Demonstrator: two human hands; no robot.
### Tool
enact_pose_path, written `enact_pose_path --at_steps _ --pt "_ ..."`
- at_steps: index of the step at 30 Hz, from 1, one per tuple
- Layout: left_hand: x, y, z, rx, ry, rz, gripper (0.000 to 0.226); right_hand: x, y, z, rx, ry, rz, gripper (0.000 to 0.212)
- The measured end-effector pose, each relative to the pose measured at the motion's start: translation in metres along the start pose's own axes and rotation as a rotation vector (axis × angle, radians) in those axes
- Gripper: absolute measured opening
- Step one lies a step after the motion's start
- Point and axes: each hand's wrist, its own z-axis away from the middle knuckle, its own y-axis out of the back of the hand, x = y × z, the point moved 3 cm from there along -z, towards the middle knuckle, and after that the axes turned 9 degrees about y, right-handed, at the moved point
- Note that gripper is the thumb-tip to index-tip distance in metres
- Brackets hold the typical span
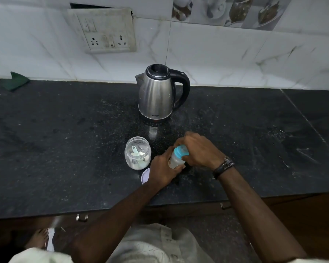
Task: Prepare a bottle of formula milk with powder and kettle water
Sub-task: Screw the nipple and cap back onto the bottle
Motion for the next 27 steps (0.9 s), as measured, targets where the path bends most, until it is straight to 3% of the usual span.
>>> enact_pose_path --at_steps 12,16,19,23,27 --pt "0.006 0.000 0.005 -0.015 0.001 0.001 0.065 -0.007 -0.007 -0.010 -0.050 -0.021 0.099 0.043" --pt "0.003 -0.003 0.004 0.011 0.013 -0.053 0.067 -0.009 -0.007 -0.010 0.050 -0.113 0.158 0.041" --pt "-0.001 -0.004 0.004 0.019 0.041 -0.024 0.073 -0.014 -0.007 -0.006 0.111 -0.176 0.286 0.052" --pt "-0.002 -0.004 0.002 -0.019 0.037 -0.045 0.067 -0.008 0.000 -0.003 0.030 -0.211 0.265 0.065" --pt "0.003 -0.003 0.004 0.004 0.026 -0.018 0.064 -0.004 -0.003 -0.004 -0.093 -0.113 0.155 0.055"
